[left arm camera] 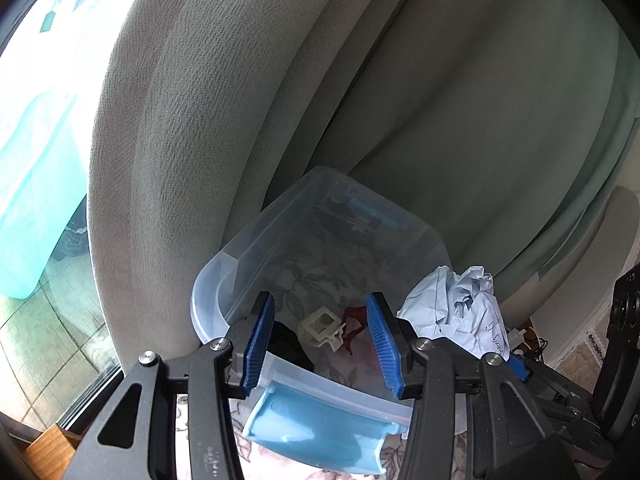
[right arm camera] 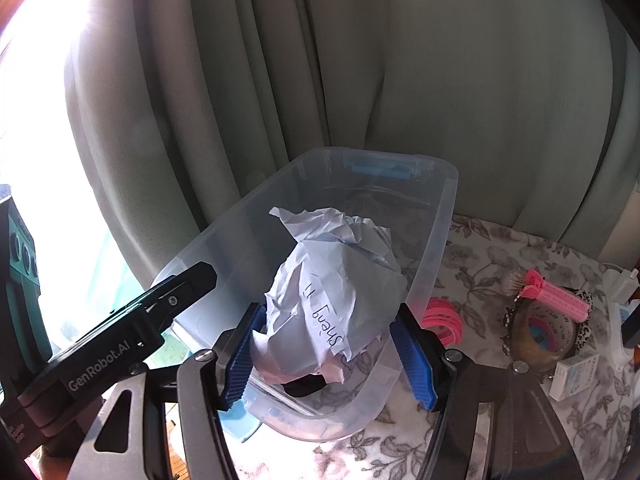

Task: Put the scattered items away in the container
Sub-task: 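Open the left tool to drop the cream clip while the right tool releases the crumpled paper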

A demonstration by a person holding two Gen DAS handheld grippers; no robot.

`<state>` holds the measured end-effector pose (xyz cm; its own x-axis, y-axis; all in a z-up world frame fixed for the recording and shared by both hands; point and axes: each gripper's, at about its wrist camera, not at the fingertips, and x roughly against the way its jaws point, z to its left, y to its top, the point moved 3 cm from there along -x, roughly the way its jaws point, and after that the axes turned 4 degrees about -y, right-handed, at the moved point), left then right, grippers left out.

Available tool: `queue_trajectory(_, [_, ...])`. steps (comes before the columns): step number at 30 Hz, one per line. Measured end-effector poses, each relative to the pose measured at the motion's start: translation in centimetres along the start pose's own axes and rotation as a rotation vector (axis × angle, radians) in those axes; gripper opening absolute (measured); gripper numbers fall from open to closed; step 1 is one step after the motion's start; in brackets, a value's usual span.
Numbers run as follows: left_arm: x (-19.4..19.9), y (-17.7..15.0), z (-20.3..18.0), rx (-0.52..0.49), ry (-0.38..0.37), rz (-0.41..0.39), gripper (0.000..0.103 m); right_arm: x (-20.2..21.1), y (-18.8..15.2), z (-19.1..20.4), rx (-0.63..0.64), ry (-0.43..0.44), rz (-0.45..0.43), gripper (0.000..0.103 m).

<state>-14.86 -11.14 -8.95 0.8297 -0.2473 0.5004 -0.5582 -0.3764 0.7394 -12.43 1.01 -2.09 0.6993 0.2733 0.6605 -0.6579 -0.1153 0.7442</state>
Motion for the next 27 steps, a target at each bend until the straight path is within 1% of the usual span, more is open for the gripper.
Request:
queue_trajectory(10, [-0.6, -1.0, -0.6, 0.002, 0.004, 0.005, 0.049, -2.4, 0.4, -1.2, 0.001, 0.002, -0.011, 0.069])
queue_trajectory(15, [-0.9, -1.5, -0.8, 0.000, 0.004, 0.008, 0.049, -2.7, 0.5, -1.4, -0.001, 0.007, -0.014, 0.069])
queue_trajectory(17, [-0.9, -1.7, -1.0, 0.000, 0.003, 0.009, 0.049, -2.0, 0.1, -1.1, 0.002, 0.006, -0.015, 0.069])
queue_trajectory(25, [-0.9, -3.0, -2.0, -0.007, 0.011, 0.015, 0.049, -2.6, 0.1, -1.4, 0.002, 0.002, -0.013, 0.069])
queue_trajectory(27, [-1.4, -0.6, -1.0, -0.007, 0.014, 0.018, 0.049, -2.4, 0.0, -1.4, 0.003, -0.001, -0.010, 0.069])
